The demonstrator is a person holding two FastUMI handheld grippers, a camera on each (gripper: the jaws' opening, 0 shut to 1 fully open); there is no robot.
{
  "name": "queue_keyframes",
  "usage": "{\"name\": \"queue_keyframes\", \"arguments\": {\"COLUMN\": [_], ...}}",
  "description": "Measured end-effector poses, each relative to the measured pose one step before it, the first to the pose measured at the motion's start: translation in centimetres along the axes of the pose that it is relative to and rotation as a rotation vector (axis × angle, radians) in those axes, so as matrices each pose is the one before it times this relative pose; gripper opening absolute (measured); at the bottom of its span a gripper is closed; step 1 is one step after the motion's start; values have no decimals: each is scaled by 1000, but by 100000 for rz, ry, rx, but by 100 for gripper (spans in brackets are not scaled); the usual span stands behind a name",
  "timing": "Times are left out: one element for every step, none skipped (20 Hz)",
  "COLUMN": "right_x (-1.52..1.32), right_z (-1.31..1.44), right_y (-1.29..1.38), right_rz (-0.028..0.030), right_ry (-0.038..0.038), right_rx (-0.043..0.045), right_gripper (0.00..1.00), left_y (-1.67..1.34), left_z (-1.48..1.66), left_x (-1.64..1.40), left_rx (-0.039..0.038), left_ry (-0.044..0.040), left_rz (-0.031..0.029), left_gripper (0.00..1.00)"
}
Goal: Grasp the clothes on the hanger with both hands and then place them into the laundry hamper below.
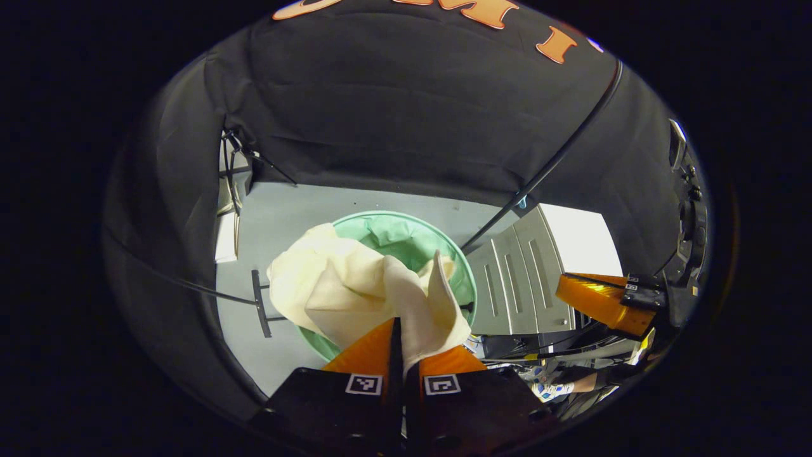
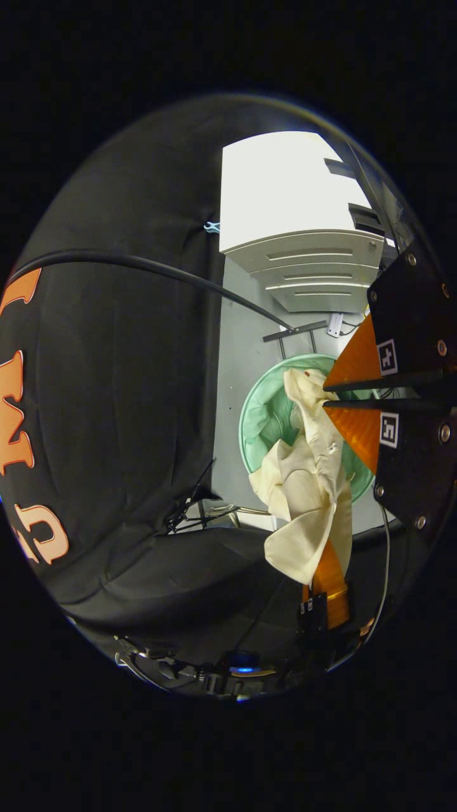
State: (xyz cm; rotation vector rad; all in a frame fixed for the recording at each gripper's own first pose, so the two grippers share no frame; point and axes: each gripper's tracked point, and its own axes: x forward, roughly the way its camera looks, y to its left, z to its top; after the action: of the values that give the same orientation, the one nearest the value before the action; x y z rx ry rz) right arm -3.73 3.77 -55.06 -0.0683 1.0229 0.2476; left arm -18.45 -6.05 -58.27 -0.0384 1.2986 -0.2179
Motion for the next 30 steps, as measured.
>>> {"name": "queue_keyframes", "arguments": {"right_x": [-164,-231,-176,-297,-233,-232,-447,-327,-151,-399,-365,-417,-428,-276,-648,-617,-449,-698,-805,-813,-973,-815,-982,-741,-1010,-1121,-703,-824,-734,-975], "right_z": [-134,-157,-199,-139,-139,31,-121,98,-74,109,245,262,423,506,358,717,711,704,932,1143,1013,1284,1254,1377,1471,1387,1327,1459,1289,1436], "right_y": [-105,-178,-85,7,-58,88,79,19,55,114,58,124,161,56,-118,24,109,16,-137,-15,-238,-200,-178,-188,-154,-268,-244,-153,-145,-125], "right_rz": [-504,-610,-422,-38,-111,17,-207,-127,10,69,-159,-192,136,-348,-529,-141,8,-230,-284,-383,-586,-566,-500,-666,-763,-713,-451,-296,-203,-319], "right_ry": [-95,-186,-134,33,60,162,28,-198,-383,-503,-347,-574,-787,-909,-839,-1337,-1448,-1386,-1711,-2232,-2268,-2551,-2703,-2978,-2785,-2722,-3291,-3180,-2984,-2560], "right_rx": [156,285,502,638,366,167,-166,-337,-382,-380,-582,-527,-424,-401,-370,-58,-126,-183,-517,-932,-1034,-1029,-1131,-1174,-1244,-931,-467,16,23,-290], "right_gripper": [9,9,10,11,18,21,24,26,35,29,44,38,56,60,65,72,88,90,93,93,93,93,93,93,93,93,93,93,93,93], "left_y": [-93,-46,-228,-153,17,38,13,-160,177,-54,300,558,567,157,349,212,391,247,316,272,260,249,101,59,364,566,236,229,192,152], "left_z": [-214,196,141,475,380,461,184,282,427,156,251,206,446,628,324,846,806,956,1064,1479,1431,1596,1425,1520,1257,1411,1363,1521,1477,1605], "left_x": [-180,-67,-60,-354,-326,-399,-492,-575,-443,-485,-673,-679,-536,-610,-593,-892,-784,-959,-891,-1090,-1088,-1045,-932,-908,-770,-894,-710,-896,-1121,-817], "left_rx": [-993,-1063,-853,-24,271,194,-85,-483,-242,-604,-328,-178,26,165,32,30,-119,-450,-905,-1039,-818,-191,277,510,506,763,55,291,504,711], "left_ry": [384,1,-771,-1222,-1267,-1133,-1094,-1007,-1209,-790,-1015,-1193,-1537,-1709,-1562,-1920,-2401,-2403,-2909,-3148,-3620,-3873,-4050,-3582,-3113,-3342,-3631,-3521,-3580,-4154], "left_rz": [-216,-399,-1249,191,-32,564,-315,-332,841,186,905,1931,1608,476,1129,830,935,724,678,411,244,235,93,-319,305,590,507,500,520,399], "left_gripper": [10,13,14,25,35,53,53,69,84,100,98,100,96,98,100,98,100,98,100,98,98,100,98,98,98,98,100,98,98,98]}}
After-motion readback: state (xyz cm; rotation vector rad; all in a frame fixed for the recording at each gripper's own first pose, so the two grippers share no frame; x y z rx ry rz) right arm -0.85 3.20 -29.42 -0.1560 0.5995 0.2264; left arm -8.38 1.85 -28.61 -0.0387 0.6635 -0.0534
